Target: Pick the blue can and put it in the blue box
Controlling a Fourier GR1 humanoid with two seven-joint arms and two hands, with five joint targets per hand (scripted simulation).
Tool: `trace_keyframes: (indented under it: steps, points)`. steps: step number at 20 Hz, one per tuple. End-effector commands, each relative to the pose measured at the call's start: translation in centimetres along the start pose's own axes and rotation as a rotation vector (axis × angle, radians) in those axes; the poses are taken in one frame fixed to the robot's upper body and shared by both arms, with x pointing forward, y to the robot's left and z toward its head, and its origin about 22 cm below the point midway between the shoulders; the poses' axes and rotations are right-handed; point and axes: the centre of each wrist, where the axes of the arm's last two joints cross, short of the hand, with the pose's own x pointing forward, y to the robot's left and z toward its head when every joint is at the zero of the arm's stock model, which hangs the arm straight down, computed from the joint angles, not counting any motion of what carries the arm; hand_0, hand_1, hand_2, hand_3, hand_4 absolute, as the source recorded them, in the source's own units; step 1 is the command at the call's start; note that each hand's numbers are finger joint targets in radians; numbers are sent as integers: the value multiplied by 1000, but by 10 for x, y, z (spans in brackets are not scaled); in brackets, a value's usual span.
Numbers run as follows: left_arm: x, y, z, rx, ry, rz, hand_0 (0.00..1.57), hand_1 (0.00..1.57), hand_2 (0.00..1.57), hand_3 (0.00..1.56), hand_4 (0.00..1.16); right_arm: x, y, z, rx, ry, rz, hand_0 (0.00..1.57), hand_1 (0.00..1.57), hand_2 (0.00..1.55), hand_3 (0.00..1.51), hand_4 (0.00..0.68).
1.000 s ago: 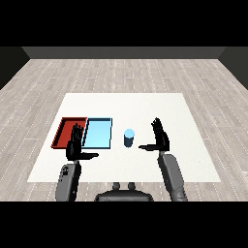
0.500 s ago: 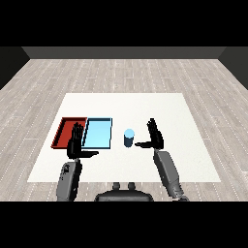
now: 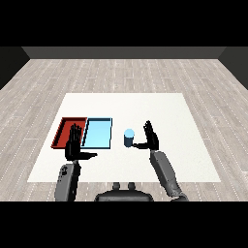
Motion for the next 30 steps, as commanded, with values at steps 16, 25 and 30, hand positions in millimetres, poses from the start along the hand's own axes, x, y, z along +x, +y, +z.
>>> trace_keyframes:
  steps: [16,25,30]
  points:
    - [-6,11,15,10,-4,-17,0,0,0,0,0,-32,22,-4,32,64,-54,0,0,0,0,0]
    - [-5,-5,-11,7,-20,-12,0,0,0,0,0,-30,40,-27,52,67,-47,0,0,0,0,0]
    - [3,-9,-3,17,-12,-10,0,0,0,0,0,-46,50,-20,52,72,-66,0,0,0,0,0]
